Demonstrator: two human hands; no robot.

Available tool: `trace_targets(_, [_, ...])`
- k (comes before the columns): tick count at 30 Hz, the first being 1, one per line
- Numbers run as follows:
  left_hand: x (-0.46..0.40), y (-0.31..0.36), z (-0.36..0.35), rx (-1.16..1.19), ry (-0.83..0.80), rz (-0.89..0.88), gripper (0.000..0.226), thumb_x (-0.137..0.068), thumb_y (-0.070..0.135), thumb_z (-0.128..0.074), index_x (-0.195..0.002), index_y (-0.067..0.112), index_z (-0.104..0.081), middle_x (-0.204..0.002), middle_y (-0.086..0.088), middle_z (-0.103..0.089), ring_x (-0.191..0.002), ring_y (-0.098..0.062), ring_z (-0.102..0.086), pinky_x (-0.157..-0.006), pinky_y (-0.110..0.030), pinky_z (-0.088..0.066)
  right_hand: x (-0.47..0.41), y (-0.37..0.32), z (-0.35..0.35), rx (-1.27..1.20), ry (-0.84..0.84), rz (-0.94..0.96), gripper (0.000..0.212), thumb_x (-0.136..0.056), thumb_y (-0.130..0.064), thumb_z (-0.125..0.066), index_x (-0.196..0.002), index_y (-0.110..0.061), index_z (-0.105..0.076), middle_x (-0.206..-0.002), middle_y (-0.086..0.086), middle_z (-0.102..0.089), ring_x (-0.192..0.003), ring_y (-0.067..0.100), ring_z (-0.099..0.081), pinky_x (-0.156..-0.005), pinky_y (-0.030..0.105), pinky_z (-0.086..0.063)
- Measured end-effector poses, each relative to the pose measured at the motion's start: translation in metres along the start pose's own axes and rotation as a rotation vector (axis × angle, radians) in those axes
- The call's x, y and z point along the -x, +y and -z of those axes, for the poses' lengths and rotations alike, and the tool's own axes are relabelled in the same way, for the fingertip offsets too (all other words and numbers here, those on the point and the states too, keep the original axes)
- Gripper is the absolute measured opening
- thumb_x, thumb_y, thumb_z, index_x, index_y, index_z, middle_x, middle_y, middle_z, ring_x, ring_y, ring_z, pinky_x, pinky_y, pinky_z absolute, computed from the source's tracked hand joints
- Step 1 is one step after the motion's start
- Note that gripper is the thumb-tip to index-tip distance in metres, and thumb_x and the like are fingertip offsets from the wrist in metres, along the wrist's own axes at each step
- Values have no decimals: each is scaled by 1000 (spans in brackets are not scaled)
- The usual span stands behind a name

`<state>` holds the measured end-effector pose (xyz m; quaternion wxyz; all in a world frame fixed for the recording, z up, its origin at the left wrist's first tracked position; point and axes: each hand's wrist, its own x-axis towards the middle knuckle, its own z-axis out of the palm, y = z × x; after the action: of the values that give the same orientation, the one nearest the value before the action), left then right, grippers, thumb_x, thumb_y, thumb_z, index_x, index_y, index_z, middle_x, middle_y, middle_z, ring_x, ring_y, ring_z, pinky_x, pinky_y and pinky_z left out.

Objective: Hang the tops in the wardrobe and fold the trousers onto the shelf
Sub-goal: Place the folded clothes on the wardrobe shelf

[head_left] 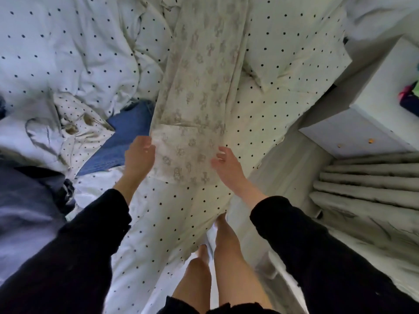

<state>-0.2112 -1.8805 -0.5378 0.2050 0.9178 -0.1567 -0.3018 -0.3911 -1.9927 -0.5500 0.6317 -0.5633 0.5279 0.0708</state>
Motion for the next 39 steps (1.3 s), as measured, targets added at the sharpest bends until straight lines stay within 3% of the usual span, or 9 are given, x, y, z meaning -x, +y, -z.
trace_targets(3, [33, -43, -17, -432, 114, -531, 41, -75, -10, -56, -112, 10, -58, -121, -13, -59, -109, -35, -56, -90, -45, -34, 6, 27, -17, 579, -3, 258, 34, -97, -18, -43, -130, -12, -49, -134, 5, -48, -124, 23, -45, -98, 29, -37])
trace_targets(6, [39, -82, -29, -718, -7, -849, 77, -55, -17, -65, -126, 9, -51, -134, -16, -52, -124, -35, -48, -99, -43, -26, 7, 55, -34, 902, -55, 325, 51, -93, -20, -54, -140, -16, -35, -147, 4, -31, -138, 25, -28, -106, 40, -33])
trace_targets(10, [19, -94, -33, -779, 53, -878, 82, -64, -21, -56, -139, 8, -39, -145, -21, -37, -136, -32, -28, -114, -37, -5, -1, 78, -55, 1118, 169, 420, 84, -73, -10, -72, -146, -13, -32, -152, 10, -32, -140, 27, -30, -108, 50, -32])
trace_targets(15, [0, -97, -38, -741, 153, -990, 38, -86, -1, -36, -115, -4, -60, -122, -23, -60, -114, -36, -58, -114, -33, -13, -17, 78, -61, 1206, 334, 512, 59, -75, -6, -45, -133, -4, -51, -138, 13, -51, -128, 29, -48, -105, 51, -37])
trace_targets(19, [15, -82, -23, -674, 162, -997, 27, -69, -14, -61, -92, -2, -69, -99, -20, -70, -90, -33, -69, -92, -41, -46, 2, 77, -56, 1181, 333, 685, 45, -75, 0, -35, -107, -2, -68, -109, 12, -69, -106, 27, -65, -96, 49, -44])
trace_targets(24, [48, -65, 6, -669, -47, -913, 31, -51, -17, -69, -73, 5, -72, -64, -13, -69, -45, -30, -60, -56, -33, -51, 47, 72, -43, 1070, 290, 679, 50, -39, 11, -80, -84, -10, -72, -87, 4, -74, -83, 18, -72, -83, 46, -53])
trace_targets(28, [65, -47, 26, -684, -150, -778, 30, -80, -4, -51, -99, 8, -72, -89, -14, -72, -73, -36, -65, -71, -35, -46, 78, 48, -31, 1037, 98, 514, 38, -84, 4, -49, -116, -13, -61, -107, 4, -68, -101, 21, -62, -106, 30, -29])
trace_targets(32, [58, -19, 48, -524, -92, -864, 22, -77, -10, -58, -92, -2, -71, -87, -19, -67, -68, -40, -63, -63, -38, -45, 83, 17, -10, 965, 157, 471, 27, -99, -11, -35, -111, -9, -59, -92, 10, -67, -84, 30, -61, -66, 29, -35])
trace_targets(39, [-7, 51, 58, -498, 85, -916, 21, -85, -3, -53, -97, 2, -69, -85, -18, -66, -78, -37, -63, -73, -43, -44, 25, -56, 37, 728, 380, 477, 25, -99, -22, -39, -103, -8, -59, -81, 9, -66, -71, 28, -60, -59, 33, -42])
